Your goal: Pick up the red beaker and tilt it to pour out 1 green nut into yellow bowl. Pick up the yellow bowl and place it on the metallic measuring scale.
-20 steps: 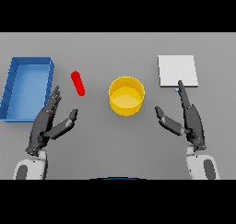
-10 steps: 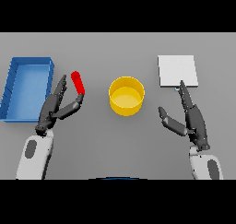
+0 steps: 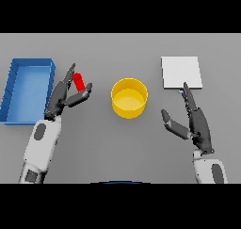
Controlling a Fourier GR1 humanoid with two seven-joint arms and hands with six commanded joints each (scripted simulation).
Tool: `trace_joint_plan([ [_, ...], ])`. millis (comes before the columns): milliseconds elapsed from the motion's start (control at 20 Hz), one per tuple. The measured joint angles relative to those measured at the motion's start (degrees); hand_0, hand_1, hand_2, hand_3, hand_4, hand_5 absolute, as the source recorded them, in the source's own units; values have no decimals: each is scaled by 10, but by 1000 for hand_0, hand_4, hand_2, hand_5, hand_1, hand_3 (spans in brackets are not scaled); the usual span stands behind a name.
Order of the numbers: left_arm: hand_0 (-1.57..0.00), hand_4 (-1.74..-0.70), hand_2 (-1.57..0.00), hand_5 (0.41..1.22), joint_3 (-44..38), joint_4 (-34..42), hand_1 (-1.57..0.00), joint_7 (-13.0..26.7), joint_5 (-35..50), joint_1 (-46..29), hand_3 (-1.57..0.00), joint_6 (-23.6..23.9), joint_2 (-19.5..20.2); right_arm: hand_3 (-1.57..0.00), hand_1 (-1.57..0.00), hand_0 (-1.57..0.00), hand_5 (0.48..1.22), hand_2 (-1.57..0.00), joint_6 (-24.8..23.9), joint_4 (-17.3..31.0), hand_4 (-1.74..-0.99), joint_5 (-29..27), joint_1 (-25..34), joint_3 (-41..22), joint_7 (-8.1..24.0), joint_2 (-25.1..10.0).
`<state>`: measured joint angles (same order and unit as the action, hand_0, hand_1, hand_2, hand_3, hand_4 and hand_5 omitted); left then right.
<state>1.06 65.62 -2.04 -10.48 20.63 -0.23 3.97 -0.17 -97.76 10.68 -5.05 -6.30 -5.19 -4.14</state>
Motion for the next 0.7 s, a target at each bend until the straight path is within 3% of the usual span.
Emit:
trace_joint_plan([
  [300, 1, -1228, 1, 687, -21, -80, 1, -19, -2, 55, 1, 18, -4, 1, 1, 1, 642, 1, 1, -7, -1242, -1, -9, 0, -4, -1],
  [400, 1, -1270, 1, 700, -30, -108, 1, -42, 7, 70, 1, 17, -14, 1, 1, 1, 643, 1, -1, -7, -1244, -4, -2, 3, 11, 1],
  [500, 1, -1303, -6, 719, -46, -136, 1, -76, 20, 82, 1, 21, -23, 1, 1, 1, 646, 1, -2, -6, -1246, -5, -3, 4, 7, 1],
  [550, -4, -1328, -54, 738, -53, -148, -7, -80, 27, 93, -37, 21, -28, 1, 1, 1, 644, 1, -3, -2, -1244, -6, 2, 7, 10, 0],
  [650, -207, -1401, -287, 787, -63, -170, -230, -95, 32, 98, -254, 28, -36, 1, 1, 1, 645, 1, -3, 3, -1240, -5, 4, 7, 7, 1],
  [700, -379, -1410, -457, 874, -68, -173, -406, -103, 36, 105, -518, 32, -37, 1, 1, 1, 647, 1, 0, -4, -1236, -10, -3, 12, -1, -7],
])
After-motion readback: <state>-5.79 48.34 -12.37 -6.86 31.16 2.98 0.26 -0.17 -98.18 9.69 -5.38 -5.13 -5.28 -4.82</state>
